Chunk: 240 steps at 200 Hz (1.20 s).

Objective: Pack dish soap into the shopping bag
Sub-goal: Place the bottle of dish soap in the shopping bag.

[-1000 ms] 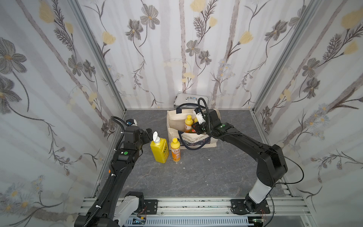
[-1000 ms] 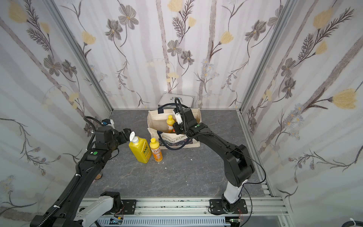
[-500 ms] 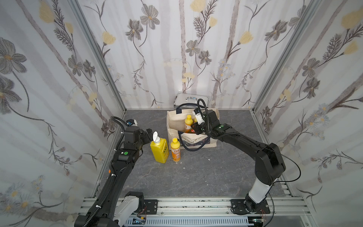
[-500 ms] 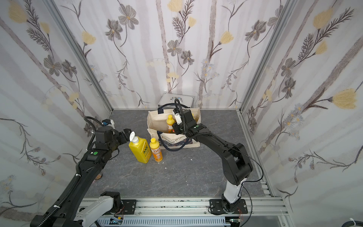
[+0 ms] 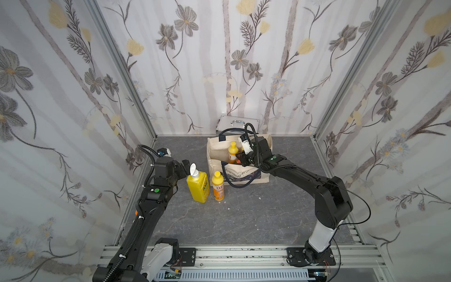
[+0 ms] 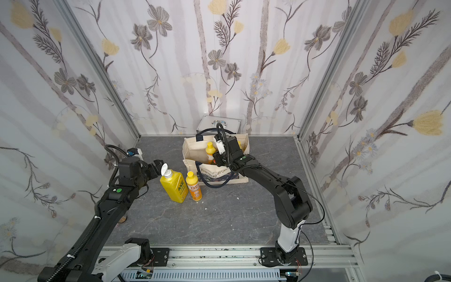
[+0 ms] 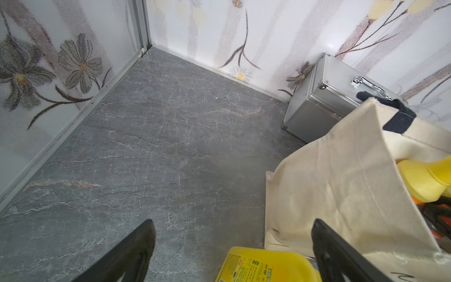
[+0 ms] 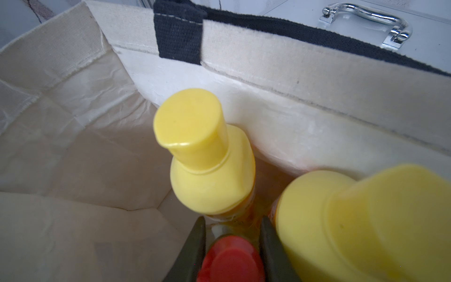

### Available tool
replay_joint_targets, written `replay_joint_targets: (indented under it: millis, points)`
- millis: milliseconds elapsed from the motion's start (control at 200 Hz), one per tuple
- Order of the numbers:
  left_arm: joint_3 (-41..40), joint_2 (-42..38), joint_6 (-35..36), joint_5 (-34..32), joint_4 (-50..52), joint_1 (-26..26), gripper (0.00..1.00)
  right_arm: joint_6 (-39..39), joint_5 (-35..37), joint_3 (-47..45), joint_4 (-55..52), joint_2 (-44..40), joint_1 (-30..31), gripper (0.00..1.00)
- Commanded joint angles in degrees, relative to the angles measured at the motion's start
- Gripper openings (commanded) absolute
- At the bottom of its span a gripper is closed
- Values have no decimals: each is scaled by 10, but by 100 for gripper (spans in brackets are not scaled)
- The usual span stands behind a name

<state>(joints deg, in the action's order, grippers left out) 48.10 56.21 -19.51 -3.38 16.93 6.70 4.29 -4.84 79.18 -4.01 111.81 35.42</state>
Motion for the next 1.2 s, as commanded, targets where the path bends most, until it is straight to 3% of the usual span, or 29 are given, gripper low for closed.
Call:
replay_joint_targets:
  millis: [0,210,345,659,874,1194]
  points:
    - [-1,-1,0,-1,-10,1,100,5,-3,-7,-34,10,0,6]
    - [-1,0,0,-2,-10,1,100,14,-5,-26,-34,-14,3,22]
    - [-1,0,0,-3,-10,1,100,15,1,-31,-36,-37,6,23]
    - [0,-1,2,-6,-8,0,100,9,12,-4,-68,-43,7,36]
    - [2,0,2,-6,-8,1,100,4,16,13,-84,-56,7,50]
    - [3,-2,3,-7,-6,2,100,-6,36,36,-101,-91,7,52]
